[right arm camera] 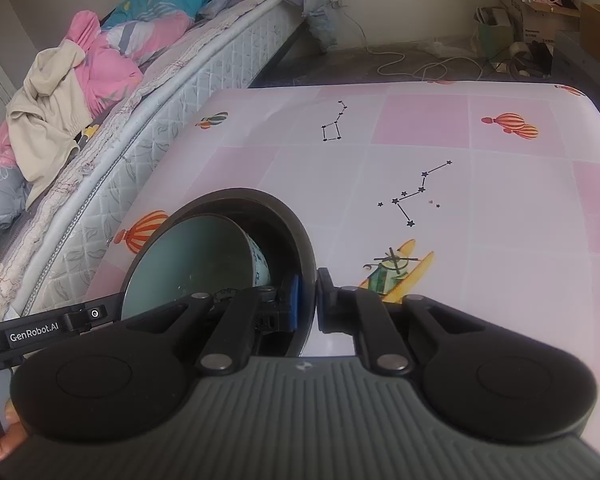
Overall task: Organize plates and bowls
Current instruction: 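Lift and carry the steel bowl with teal bowl over the white plate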
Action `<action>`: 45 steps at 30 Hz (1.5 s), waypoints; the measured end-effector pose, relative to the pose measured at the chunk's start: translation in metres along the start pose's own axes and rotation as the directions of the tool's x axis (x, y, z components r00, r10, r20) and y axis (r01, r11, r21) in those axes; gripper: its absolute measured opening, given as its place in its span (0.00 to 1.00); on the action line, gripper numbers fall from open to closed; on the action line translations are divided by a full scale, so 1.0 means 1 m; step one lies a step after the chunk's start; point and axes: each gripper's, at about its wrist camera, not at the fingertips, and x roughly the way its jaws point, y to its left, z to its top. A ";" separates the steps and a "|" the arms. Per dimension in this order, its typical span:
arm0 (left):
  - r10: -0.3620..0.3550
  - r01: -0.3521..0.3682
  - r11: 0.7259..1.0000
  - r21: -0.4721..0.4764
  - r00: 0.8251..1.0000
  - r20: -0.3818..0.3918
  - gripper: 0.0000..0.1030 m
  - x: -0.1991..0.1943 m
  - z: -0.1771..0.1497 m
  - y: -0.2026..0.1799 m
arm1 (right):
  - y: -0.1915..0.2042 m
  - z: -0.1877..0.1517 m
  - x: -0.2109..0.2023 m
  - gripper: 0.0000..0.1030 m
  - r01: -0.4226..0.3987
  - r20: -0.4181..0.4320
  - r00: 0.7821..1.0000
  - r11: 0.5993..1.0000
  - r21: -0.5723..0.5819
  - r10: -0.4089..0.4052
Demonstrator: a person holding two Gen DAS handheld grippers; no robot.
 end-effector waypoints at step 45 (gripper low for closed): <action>-0.081 0.086 0.993 0.077 0.995 -0.059 0.10 -0.093 -0.105 -0.052 | -0.043 -0.131 -0.161 0.08 0.043 -0.007 0.999 0.989 0.141 -0.043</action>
